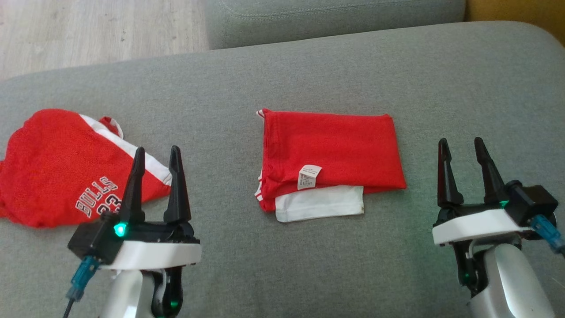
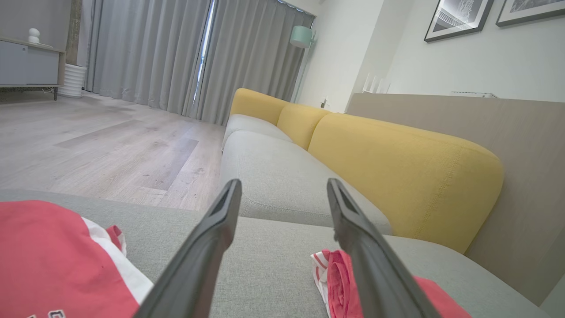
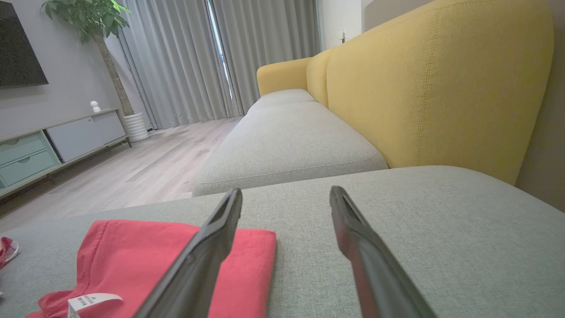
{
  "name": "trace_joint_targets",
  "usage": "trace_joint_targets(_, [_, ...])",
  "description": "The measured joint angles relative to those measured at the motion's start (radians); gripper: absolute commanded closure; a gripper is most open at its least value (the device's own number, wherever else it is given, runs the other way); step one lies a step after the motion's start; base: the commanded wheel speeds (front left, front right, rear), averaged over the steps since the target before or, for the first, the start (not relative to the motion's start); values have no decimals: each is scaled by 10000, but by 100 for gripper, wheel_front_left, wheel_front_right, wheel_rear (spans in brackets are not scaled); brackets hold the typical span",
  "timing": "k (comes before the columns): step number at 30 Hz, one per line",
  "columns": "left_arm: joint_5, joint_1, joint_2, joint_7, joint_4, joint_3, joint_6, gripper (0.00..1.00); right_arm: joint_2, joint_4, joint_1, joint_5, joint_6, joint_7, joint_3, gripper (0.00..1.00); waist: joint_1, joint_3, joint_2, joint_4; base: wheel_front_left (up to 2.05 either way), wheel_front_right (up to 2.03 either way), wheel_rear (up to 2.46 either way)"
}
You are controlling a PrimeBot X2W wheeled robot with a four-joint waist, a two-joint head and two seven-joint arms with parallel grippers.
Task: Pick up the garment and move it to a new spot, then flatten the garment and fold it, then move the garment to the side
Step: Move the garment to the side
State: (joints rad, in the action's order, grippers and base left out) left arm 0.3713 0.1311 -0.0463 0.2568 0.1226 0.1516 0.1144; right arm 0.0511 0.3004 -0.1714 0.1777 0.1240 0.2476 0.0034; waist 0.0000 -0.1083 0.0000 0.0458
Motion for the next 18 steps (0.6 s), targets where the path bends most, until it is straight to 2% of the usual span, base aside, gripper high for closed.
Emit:
trace_joint_targets(9, [2, 34, 0, 0, -2, 104, 4, 0, -12, 142, -55, -196, 0, -384, -198, 0, 0, -240, 0, -157, 0, 0, 0])
trace_joint_targets(18, [2, 406, 0, 0, -2, 326, 13, 0, -13, 1611, -961, -194, 0, -1338, -311, 0, 1, -858, 0, -534, 0, 0, 0])
